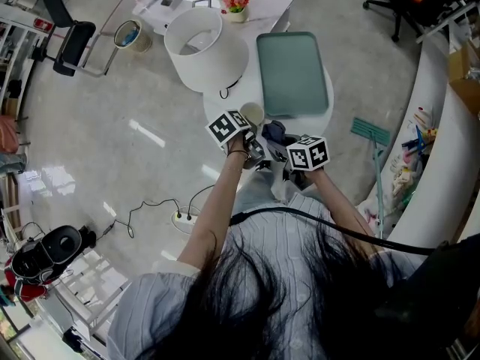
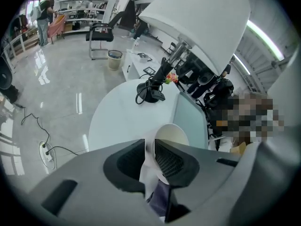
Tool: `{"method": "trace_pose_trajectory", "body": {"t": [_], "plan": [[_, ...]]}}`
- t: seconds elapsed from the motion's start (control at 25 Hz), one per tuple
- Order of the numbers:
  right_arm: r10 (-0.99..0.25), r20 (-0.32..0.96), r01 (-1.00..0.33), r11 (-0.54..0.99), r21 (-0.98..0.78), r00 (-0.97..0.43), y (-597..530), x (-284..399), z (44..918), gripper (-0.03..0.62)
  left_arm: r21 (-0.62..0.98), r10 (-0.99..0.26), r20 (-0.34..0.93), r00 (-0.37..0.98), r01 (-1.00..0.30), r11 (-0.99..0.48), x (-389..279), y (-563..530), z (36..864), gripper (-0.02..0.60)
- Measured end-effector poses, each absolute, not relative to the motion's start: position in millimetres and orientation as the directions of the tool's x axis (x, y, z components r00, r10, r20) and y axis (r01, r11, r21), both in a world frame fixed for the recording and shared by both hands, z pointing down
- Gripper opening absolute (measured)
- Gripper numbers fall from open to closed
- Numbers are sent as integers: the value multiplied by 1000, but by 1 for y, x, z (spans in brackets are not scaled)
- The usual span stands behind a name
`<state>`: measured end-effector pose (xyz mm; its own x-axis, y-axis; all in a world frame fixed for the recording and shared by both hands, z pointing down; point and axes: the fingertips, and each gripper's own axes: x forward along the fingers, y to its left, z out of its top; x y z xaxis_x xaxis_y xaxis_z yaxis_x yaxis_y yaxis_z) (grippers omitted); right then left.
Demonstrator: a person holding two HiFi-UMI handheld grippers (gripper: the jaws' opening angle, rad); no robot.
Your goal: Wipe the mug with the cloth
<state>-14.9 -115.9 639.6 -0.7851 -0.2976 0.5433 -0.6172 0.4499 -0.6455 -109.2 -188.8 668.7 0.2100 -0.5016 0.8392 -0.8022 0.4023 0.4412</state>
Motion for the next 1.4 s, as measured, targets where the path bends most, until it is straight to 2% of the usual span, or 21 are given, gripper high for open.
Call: {"method": "trace_pose_trajectory", "body": {"t": [0.36,0.76,1.12,1.4], "plan": [[-376,499,-625,463,-628,-781,-128,7,614,86,433,-571,798,195,-844,316,-119,-180,639,49],[-375,455,-587,580,-564,-808,-132,8,576,86,412,-638,720,272,-908,78,-102,-160,601,48],[-363,403,-538,653,-533,-840,-123,8,546,86,438,-696,658,288,-898,41,-85,-136,575,46],[-350,386,-516,669,-535,-853,-106,21,541,86,365,-741,617,264,-931,-27,-74,-118,550,46]]}}
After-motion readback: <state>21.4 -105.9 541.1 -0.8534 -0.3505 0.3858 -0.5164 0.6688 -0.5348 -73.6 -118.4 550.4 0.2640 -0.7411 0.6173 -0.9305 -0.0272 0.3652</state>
